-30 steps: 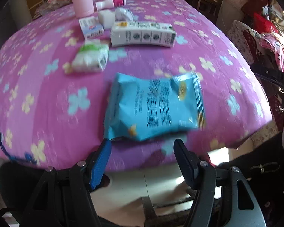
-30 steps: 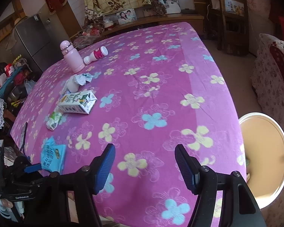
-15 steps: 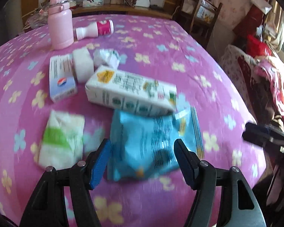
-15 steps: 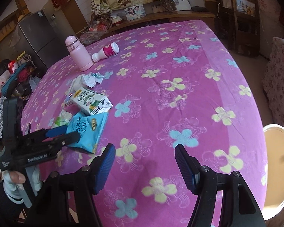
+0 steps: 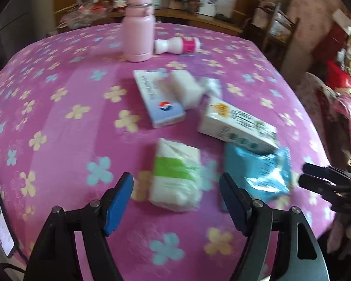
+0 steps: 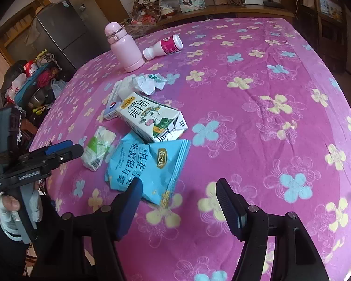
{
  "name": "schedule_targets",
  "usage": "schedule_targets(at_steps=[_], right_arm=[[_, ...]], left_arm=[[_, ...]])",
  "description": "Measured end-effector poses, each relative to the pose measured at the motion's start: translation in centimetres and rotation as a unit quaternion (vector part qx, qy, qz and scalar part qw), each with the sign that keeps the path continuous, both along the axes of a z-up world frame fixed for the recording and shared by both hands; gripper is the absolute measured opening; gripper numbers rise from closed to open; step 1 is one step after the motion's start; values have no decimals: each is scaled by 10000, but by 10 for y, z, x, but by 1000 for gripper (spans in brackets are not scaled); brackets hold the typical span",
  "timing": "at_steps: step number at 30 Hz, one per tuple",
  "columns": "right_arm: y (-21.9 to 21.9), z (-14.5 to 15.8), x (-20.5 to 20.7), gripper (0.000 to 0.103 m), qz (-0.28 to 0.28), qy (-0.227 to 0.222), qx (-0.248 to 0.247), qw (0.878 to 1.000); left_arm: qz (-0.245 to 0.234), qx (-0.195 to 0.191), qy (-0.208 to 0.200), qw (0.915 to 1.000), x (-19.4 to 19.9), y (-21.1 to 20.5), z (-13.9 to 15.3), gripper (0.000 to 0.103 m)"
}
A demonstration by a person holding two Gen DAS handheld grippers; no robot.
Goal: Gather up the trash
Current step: 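Grasp the white milk carton with the right tool while the left tool grasps the white tissue pack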
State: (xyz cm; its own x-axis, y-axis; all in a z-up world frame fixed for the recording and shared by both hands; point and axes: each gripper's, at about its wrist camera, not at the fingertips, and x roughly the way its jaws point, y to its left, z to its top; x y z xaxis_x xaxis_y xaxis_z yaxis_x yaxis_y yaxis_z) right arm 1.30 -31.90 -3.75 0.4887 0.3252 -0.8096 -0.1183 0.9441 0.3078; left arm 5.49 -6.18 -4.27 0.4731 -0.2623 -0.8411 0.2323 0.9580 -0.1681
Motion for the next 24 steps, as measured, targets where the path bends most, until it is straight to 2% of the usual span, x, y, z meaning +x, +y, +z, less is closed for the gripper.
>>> schedule_targets(at_steps=[4,7,10,12,15,17,19,22,23,24], right_arm=[[4,8,15,69,-59,-107,-18,9999],[21,16,33,69,232,-225,-190,9993],[43,24,54,75,666,-415,-615,9950],[59,23,68,76,982,-466,-991,9891],[78,12,85,76,1383,-401,-1307,9809],[88,1,96,76,1522,-298,-1442,9773],[91,-8,104,76,1481,-229,-1493,9774],[85,-14,113,75,1312,-143,-1204,9839],[81,-14,113,75,1228,-149,-1106,9861],[77,-15,112,66,1185,-168,-1028,9875]], left_arm=[[36,29,149,9999,12,-8,-17,76],[66,161,288,9994,18,-16,-28,76],[51,239,235,9994,20,-15,-32,76],[36,200,218,9996,20,-13,-33,76],[6,129,227,9997,20,-9,-33,76],[19,137,224,9997,21,-9,-32,74],[50,169,192,9997,22,-8,-32,64],[129,154,181,9996,22,-6,-30,52],[144,148,182,9996,22,-6,-30,51],[152,150,175,9996,22,-6,-30,50]])
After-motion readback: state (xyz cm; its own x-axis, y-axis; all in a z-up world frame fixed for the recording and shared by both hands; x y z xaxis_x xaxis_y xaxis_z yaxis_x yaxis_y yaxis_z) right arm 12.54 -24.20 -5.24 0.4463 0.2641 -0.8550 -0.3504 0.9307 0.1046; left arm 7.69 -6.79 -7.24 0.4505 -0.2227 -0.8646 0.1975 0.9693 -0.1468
